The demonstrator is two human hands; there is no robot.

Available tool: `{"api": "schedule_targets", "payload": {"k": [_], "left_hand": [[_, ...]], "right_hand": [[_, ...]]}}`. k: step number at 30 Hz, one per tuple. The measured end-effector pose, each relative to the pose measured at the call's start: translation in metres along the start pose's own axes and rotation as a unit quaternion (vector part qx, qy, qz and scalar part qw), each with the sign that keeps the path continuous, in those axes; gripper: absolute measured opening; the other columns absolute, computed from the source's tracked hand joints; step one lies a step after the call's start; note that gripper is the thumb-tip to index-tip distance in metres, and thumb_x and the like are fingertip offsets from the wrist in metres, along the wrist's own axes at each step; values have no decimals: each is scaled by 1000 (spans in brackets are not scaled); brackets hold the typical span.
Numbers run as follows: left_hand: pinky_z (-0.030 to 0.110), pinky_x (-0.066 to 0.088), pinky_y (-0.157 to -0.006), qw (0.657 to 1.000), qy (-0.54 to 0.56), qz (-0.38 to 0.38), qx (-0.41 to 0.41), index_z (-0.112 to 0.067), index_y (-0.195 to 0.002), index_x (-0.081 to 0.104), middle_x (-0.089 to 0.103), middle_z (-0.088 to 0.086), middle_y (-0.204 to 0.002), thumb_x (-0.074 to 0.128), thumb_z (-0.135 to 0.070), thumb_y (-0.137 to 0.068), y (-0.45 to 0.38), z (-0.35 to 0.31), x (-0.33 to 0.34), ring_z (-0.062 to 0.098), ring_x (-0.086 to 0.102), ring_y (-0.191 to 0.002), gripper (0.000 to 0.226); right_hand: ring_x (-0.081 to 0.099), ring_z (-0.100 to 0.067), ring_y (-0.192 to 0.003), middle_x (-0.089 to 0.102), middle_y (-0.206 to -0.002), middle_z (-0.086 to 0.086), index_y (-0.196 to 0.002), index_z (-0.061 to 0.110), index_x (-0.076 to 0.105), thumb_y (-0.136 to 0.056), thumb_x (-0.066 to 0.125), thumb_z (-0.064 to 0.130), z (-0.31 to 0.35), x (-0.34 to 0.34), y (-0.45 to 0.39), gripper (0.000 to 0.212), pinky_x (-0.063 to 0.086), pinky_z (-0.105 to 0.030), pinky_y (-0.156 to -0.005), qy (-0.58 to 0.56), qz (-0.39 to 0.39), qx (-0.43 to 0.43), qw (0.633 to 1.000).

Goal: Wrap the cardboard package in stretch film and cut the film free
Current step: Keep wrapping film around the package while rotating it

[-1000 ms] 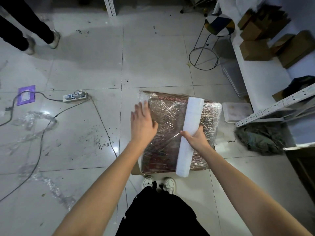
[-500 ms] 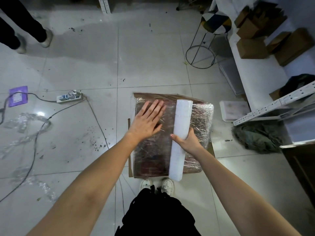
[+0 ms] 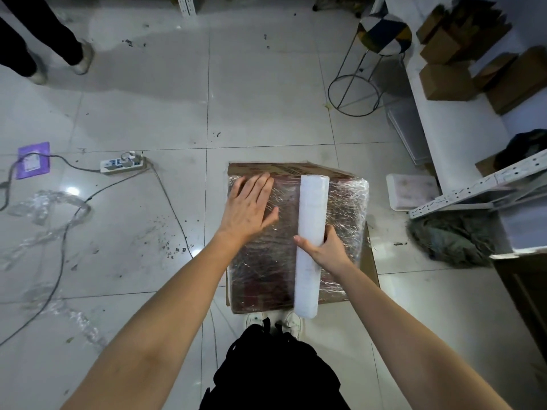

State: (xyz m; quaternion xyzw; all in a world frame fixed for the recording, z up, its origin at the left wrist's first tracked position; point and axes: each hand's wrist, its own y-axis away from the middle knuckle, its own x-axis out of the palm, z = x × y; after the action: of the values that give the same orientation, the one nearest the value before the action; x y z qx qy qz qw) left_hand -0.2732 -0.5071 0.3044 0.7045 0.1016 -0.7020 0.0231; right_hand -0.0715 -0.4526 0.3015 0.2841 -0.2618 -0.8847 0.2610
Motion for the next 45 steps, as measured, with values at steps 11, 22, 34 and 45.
{"api": "schedule_targets", "payload": {"k": [11,22,34,45], "left_hand": [[66,-6,-108,977,56,75,-193,-31,-122,61,64,-3,-122,11,-61,-96,-16,12,-13,26,40,-134,64],[39,26,-84,966,96,49,-234,-29,-115,66,64,-2,-114,29,-53,-99,-41,25,-7,24,50,-111,47],[38,21,-79,942,142,-40,-302,-22,-94,73,69,-1,-95,49,-50,-91,-49,21,2,25,53,-97,37],[34,15,-71,924,156,-96,-335,-15,-70,70,67,-2,-73,32,-38,-85,-45,15,4,22,55,-78,48]], "right_hand": [[55,-21,-106,55,-123,-6,-126,8,39,-66,81,48,12,25,8,83,50,-38,-91,18,-3,4,1000],[55,-18,-94,51,-106,3,-113,15,37,-68,78,52,27,37,-8,71,52,-42,-86,78,-44,7,996],[57,-23,-99,53,-112,-2,-121,12,40,-68,78,41,36,38,-6,71,53,-44,-84,188,2,-8,982],[53,-23,-99,50,-108,-5,-108,13,30,-63,86,38,27,24,-3,76,50,-44,-84,83,-48,4,995]]}}
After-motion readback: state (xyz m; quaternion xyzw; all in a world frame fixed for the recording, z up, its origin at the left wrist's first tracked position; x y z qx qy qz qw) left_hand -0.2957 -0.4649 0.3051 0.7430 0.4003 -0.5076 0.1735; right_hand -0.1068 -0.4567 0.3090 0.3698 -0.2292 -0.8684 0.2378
